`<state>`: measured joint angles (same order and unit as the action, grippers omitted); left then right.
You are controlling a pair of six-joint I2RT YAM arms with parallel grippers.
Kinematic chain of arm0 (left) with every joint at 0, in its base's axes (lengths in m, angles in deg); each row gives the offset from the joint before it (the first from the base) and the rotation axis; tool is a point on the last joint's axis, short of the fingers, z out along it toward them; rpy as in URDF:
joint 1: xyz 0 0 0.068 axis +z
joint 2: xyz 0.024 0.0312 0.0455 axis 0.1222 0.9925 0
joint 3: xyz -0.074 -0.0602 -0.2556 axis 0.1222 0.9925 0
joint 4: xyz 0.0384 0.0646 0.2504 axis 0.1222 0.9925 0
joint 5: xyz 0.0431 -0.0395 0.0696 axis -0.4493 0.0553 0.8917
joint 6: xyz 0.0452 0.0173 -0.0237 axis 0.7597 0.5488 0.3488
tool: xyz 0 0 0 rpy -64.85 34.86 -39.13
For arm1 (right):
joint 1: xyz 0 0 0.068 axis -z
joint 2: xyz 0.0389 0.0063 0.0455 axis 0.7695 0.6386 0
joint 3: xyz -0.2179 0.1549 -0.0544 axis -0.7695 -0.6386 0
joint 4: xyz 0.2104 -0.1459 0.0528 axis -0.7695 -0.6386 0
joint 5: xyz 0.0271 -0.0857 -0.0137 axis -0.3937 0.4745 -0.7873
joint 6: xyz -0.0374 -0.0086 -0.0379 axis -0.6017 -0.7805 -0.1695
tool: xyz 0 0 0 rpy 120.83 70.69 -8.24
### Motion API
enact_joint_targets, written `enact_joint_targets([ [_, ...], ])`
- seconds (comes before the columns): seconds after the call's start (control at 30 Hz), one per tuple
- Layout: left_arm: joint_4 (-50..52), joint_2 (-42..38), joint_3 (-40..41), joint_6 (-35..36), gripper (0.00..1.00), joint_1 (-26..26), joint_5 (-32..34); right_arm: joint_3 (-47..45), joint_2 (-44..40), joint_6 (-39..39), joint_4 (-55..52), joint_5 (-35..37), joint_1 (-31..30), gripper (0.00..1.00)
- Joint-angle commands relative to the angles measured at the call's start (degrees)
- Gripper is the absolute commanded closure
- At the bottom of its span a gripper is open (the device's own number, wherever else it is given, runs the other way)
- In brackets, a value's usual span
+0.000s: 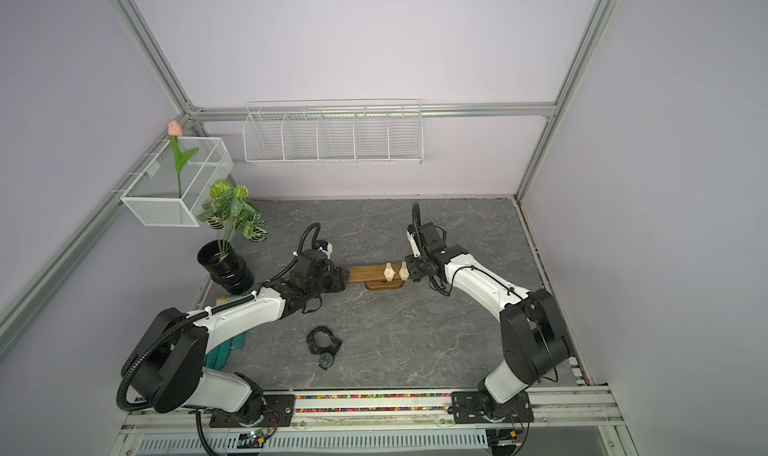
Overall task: Place watch on stand
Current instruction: Place the watch on the stand.
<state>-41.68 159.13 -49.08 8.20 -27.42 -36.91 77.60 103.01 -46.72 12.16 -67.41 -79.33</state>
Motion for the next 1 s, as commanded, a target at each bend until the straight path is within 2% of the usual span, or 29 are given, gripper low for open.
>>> enact_joint_targets([
  [0.0, 0.1, -0.1, -1.0, -0.4, 0.41, 0.1, -0.2, 0.4, 1.4, -0.6, -1.2, -0.8, -0.4, 0.46],
  [0.3, -0.3, -0.1, -1.1, -0.5, 0.41, 0.1, -0.9, 0.6, 1.2, -0.3, -1.2, -3.3, -0.6, 0.52],
  [0.53, -0.4, -0.4, -0.8, -0.7, 0.41, 0.1, -1.0, 0.7, 1.2, -0.1, -1.1, -3.1, -1.0, 0.52],
  [0.73, 1.9, -1.5, -1.2, -0.7, 0.41, 0.2, 0.3, 1.0, -1.0, -0.1, -2.9, 0.2, -1.0, 0.46],
  [0.97, 10.6, -7.0, -2.2, -1.6, 0.34, 0.0, 4.0, -0.4, -9.4, 1.2, -6.3, 3.3, -1.9, 0.39],
])
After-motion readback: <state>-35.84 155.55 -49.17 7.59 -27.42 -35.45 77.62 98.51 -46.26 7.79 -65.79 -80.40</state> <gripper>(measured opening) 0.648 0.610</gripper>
